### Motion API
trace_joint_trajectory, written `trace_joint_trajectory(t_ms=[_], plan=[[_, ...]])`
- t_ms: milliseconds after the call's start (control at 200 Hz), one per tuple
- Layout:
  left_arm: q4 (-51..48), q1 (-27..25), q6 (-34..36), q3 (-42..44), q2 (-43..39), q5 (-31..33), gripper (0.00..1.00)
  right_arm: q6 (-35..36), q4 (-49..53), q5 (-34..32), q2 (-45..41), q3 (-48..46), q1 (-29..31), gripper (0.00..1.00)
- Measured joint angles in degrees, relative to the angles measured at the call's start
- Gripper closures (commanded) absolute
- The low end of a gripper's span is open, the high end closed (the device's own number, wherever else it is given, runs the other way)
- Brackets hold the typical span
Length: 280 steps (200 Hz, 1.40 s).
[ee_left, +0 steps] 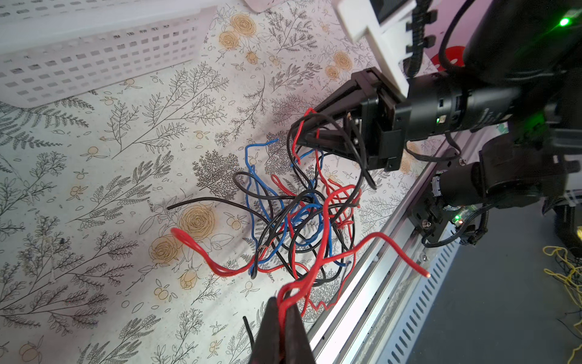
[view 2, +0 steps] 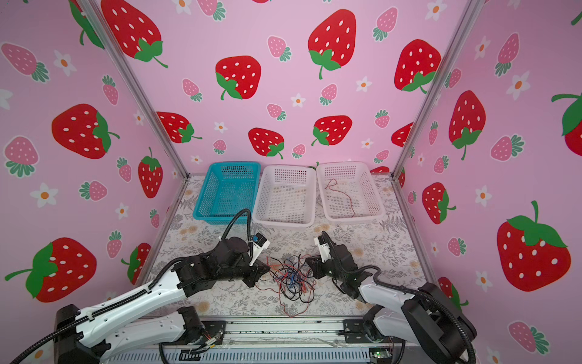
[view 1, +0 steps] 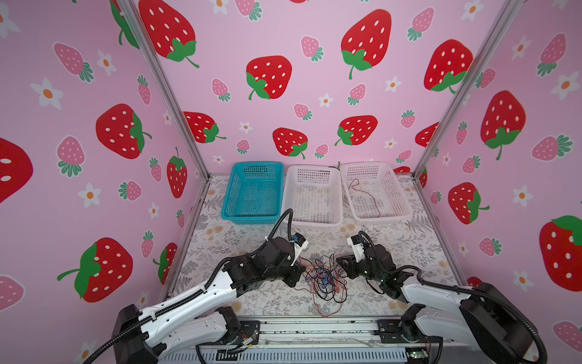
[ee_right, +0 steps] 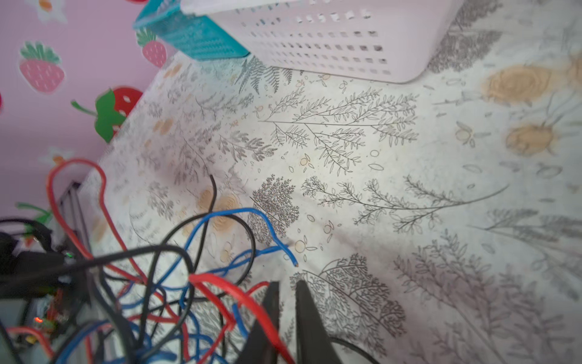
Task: Untangle the cables
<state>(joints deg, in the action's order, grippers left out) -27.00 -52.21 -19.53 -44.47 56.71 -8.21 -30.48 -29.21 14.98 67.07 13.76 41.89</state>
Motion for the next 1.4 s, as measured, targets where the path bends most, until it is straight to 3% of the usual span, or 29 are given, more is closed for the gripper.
trace_joint_trajectory(t_ms=[140, 450, 650, 1035, 1260, 1400], plan=[[-0.3, 0.0, 0.0, 0.2, -0.3, 0.2, 1.0, -0.2, 3.4, -5.7, -6.1, 0.9, 0.0, 1.0], [-3.5, 0.2, -2.3, 0.6, -1.1, 4.1, 1.0, 0.9, 22.8, -24.8, -23.7, 10.3, -2.0, 1.0], [-5.3, 0.2, -4.8, 0.6, 1.3, 5.9, 1.0, 1.4, 33.1, -29.9, -27.8, 19.1, -6.4, 1.0], [-2.4, -0.2, -9.0, 0.9, -1.0, 7.6, 1.0, 0.5, 46.1, -26.3, -30.6, 24.9, -10.9, 1.0], [-3.8, 0.1, -9.2, 3.1, -2.3, 5.6, 1.0, 1.8, 44.4, -14.8, -30.6, 21.2, -12.4, 0.64], [-4.6, 0.2, -9.0, 3.7, -2.3, 4.3, 1.0, 3.9, 44.0, -7.0, -29.5, 18.6, -12.3, 0.53]])
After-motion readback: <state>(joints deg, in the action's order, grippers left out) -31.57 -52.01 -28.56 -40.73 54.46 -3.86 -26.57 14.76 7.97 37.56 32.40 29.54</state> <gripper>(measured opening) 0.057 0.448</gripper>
